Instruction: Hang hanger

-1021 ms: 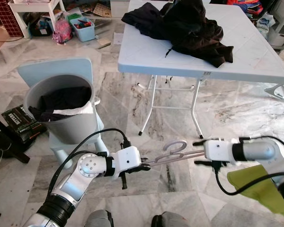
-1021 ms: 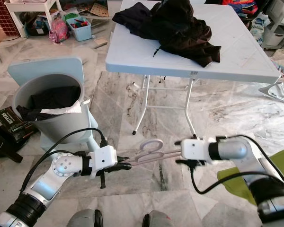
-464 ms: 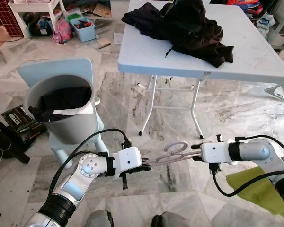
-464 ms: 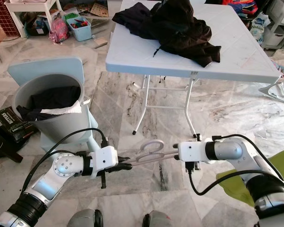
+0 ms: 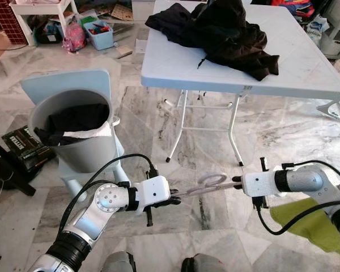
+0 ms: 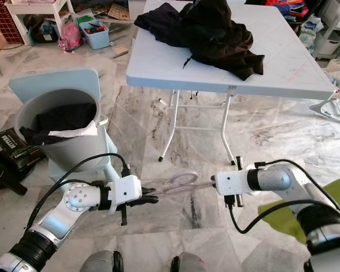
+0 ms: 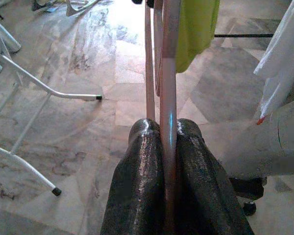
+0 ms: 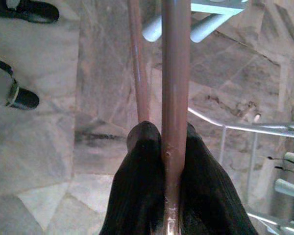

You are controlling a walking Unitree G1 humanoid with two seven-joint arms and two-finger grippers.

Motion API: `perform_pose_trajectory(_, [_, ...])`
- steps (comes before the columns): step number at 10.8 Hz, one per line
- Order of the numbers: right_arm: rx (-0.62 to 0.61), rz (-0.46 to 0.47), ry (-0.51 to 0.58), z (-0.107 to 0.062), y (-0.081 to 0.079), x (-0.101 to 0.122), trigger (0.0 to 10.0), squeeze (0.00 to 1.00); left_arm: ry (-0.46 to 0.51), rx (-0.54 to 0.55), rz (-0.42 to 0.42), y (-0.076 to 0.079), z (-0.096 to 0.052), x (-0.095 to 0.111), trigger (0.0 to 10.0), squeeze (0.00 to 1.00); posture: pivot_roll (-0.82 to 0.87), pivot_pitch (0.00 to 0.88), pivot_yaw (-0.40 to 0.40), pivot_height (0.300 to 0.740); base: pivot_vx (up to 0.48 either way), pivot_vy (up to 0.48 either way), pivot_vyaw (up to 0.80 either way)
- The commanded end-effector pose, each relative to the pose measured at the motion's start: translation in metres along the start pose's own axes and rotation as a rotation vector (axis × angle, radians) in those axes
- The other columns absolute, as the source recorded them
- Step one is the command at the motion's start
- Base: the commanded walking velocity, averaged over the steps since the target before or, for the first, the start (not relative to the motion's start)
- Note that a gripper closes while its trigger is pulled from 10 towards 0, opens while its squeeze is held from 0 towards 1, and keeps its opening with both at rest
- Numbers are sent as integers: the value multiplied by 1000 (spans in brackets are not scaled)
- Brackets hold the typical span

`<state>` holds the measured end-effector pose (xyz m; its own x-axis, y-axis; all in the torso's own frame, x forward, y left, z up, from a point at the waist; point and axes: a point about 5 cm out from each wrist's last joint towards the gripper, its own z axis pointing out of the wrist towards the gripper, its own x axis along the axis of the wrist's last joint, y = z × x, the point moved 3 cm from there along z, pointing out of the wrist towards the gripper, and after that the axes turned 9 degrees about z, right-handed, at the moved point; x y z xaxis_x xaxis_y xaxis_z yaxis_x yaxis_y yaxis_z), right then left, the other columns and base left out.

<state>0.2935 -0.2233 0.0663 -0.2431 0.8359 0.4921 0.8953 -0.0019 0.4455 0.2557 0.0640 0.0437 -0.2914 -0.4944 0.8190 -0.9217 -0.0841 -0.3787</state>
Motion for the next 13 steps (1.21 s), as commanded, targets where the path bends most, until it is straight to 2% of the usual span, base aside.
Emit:
perform_pose_trajectory(1, [-11, -2, -45, -8, 4, -9, 0, 0, -3, -19, 12, 1, 0, 0, 10000, 0, -79, 58, -24, 740, 0, 0, 0])
perform_pose_trajectory(3, [-10, -14, -70, -12, 8, -13, 0, 0, -8, -24, 15, 2, -1, -2, 10000, 0, -79, 58, -24, 740, 0, 0, 0])
perform_pose_trajectory(4, [-11, -16, -69, -12, 8, -13, 0, 0, -11, -23, 1, 3, -1, -2, 10000, 573, -79, 58, -24, 740, 0, 0, 0])
perform_pose_trajectory(5, [-12, -20, -65, -11, 9, -13, 0, 0, -3, -27, -29, 3, -1, -3, 10000, 1000, -78, 61, -24, 740, 0, 0, 0])
perform_pose_trajectory(7, [-11, -22, -64, -9, 6, -15, 0, 0, -2, -2, -11, 0, -3, -3, 10000, 1000, -77, 61, -24, 740, 0, 0, 0])
perform_pose_trajectory(9, [-56, -5, -154, -8, 8, -28, 0, 0, 32, 101, 35, -18, -5, 8, 10000, 1000, -72, 57, -28, 740, 0, 0, 0])
perform_pose_trajectory(10, [-66, 8, -167, -8, 8, -31, 0, 0, 41, 125, 33, -21, -6, 10, 10000, 1000, -70, 56, -32, 740, 0, 0, 0])
perform_pose_trajectory(12, [-116, 76, -184, -4, 3, -39, 0, 0, 53, 253, 39, -28, -18, 12, 10000, 1000, -68, 64, -35, 740, 0, 0, 0])
perform_pose_trajectory(13, [-139, 167, -180, 1, -9, -45, 0, 0, 51, 364, 2, -29, -27, 8, 10000, 1000, -64, 71, -50, 740, 0, 0, 0])
